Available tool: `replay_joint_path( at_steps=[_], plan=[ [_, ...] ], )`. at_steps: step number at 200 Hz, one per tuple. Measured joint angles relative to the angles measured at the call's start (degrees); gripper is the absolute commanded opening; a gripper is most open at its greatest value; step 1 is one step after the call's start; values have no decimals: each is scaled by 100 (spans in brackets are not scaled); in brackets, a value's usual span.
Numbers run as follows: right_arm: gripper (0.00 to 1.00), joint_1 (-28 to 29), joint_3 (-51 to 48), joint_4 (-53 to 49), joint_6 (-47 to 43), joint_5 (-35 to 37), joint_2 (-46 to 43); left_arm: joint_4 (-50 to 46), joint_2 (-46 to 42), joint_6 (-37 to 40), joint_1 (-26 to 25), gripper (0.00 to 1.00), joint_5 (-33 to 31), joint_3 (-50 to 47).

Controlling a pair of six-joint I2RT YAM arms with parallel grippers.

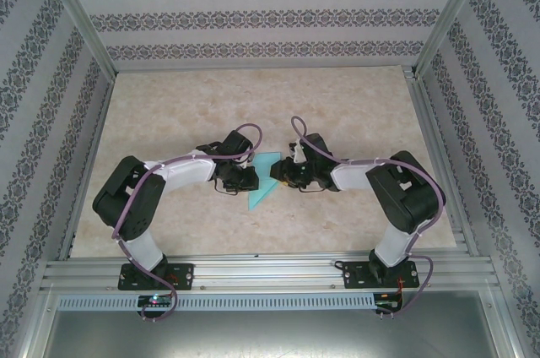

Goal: Fold a paper plane with a square sheet of paper (pick it up from the middle)
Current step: Fourth fold the wing at the center of the table.

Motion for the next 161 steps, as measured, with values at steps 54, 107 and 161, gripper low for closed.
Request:
replay_joint_path(
  at_steps=[54, 107, 161],
  plan=[
    [29, -2, 494, -164, -240, -236, 350, -286, -671, -55, -557, 45, -839, -33],
    [30, -15, 566, -282, -282, -413, 363, -813, -483, -313, -1598, 48, -2179, 192],
    [30, -138, 592, -442, -308, -575, 361, -1093, 240, -479, -2068, 48, -3139, 723]
  ],
)
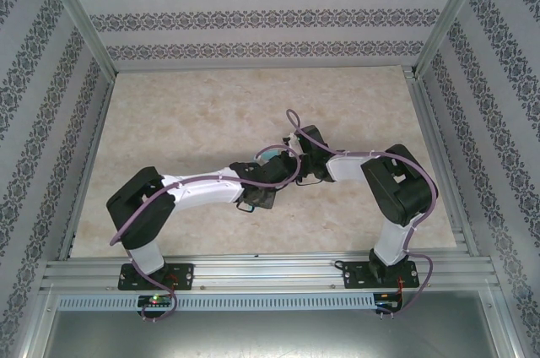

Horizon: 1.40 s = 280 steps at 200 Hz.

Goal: Fold a paper plane with a square sheet of paper (pick it up from the middle)
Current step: Fourth fold the wing at the center of the table.

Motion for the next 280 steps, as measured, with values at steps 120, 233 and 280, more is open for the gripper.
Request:
replay_joint_path(
  at_steps=[120, 233, 280],
  plan=[
    [21, -68, 0, -24, 63, -68, 0, -192, 308, -245, -197, 35, -780, 138],
    [9, -68, 0, 85, 229, -109, 0, -190, 308, -243, -197, 32, -785, -76],
    [10, -68, 0, 105, 236, -111, 0, -188, 308, -245, -197, 31, -785, -76]
  ],
)
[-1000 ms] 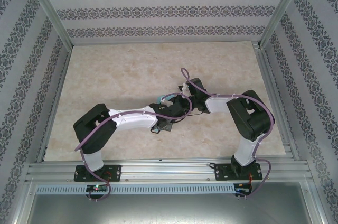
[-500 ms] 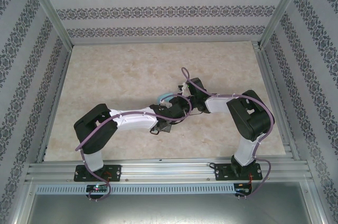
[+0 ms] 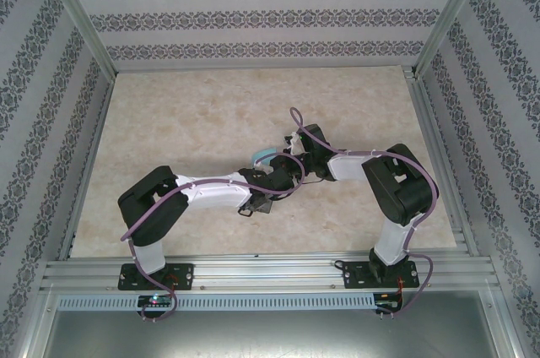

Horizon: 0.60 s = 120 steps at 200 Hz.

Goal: Fold a paper plane with a square sheet of paper (pick it up from the middle)
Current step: Fourth fold the wing at the center of the table.

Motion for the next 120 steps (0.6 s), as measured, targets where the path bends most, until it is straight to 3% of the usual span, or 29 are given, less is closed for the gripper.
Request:
replay_joint_path(
  at_steps=[69, 120],
  plan=[
    [10, 0, 0, 2, 9, 2, 2, 66, -57, 2, 0, 37, -15, -46],
    [10, 0, 0, 33, 11, 2, 11, 179, -291, 4, 0, 29, -15, -186]
  ],
)
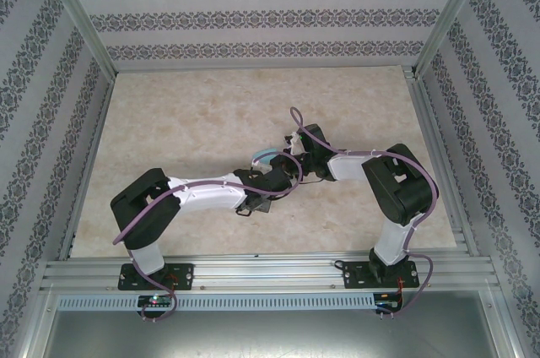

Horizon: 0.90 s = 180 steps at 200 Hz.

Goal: Fold a paper plane with a square sheet of paper (pick it up from the middle)
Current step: Fourth fold the wing at the center of the table.

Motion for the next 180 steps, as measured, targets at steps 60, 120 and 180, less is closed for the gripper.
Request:
replay_joint_path(
  at_steps=[60, 120, 180],
  plan=[
    [14, 0, 0, 55, 11, 0, 13, 31, 15, 26, 0, 12, 20, 0],
    [34, -116, -105, 37, 85, 7, -116, 175, 20, 157, 24, 4, 229, -28],
    [42, -413, -588, -605, -225, 503, -1513, 1220, -450, 413, 671, 4, 1714, -793]
  ],
)
